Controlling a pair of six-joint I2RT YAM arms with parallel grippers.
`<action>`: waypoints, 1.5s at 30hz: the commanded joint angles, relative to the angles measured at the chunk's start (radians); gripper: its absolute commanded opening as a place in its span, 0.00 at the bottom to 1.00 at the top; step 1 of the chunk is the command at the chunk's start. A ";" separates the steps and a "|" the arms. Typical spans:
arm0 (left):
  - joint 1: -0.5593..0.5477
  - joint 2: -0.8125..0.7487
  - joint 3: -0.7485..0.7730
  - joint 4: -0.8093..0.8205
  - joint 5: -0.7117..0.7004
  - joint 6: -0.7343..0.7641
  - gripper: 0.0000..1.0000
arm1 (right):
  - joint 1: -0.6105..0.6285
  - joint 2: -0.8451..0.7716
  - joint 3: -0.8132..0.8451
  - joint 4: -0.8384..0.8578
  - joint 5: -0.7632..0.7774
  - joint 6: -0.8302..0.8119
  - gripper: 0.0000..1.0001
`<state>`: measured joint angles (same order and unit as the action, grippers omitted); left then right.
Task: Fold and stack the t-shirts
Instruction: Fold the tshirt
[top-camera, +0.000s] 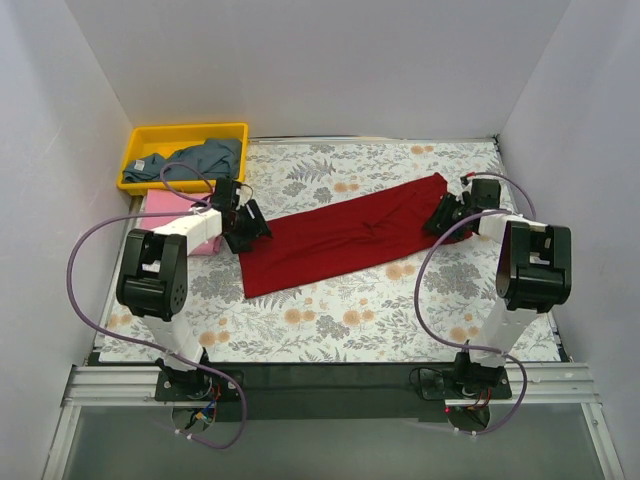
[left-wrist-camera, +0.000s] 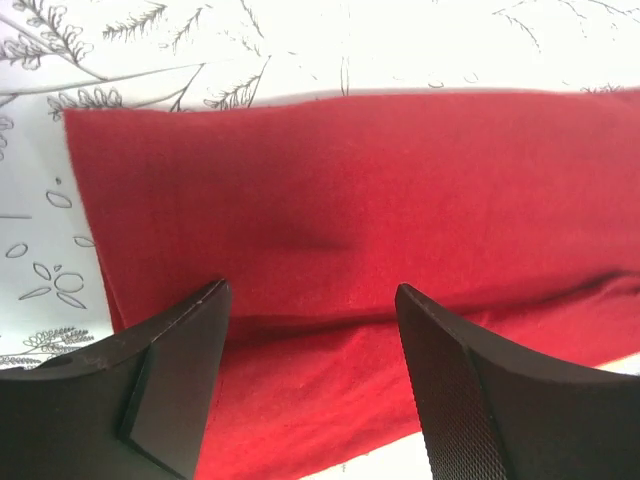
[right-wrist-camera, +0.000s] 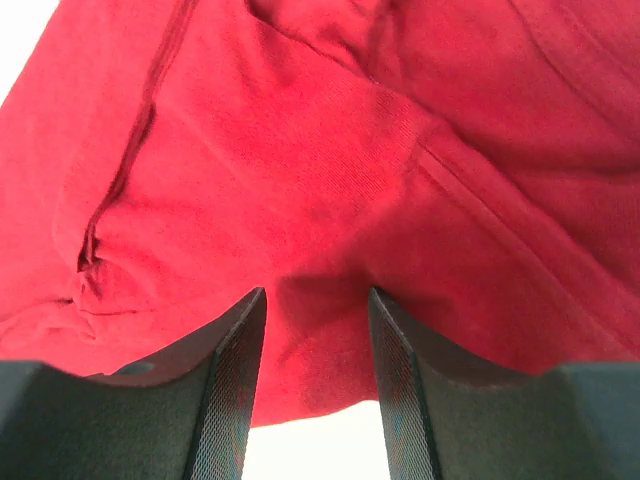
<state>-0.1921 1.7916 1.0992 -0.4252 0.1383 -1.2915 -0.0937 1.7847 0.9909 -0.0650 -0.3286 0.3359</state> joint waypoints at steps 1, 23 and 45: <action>-0.001 -0.040 -0.093 -0.053 -0.008 -0.019 0.63 | -0.017 0.108 0.115 -0.001 -0.036 -0.046 0.45; -0.095 -0.342 -0.237 -0.153 -0.033 -0.060 0.66 | 0.020 0.234 0.591 -0.249 0.091 -0.331 0.48; -0.027 -0.213 -0.171 -0.046 -0.175 0.012 0.64 | 0.991 -0.009 0.357 -0.372 0.118 -0.287 0.42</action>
<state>-0.2226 1.5787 0.8989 -0.4919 -0.0269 -1.3022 0.8219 1.7622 1.2911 -0.3717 -0.2344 0.0563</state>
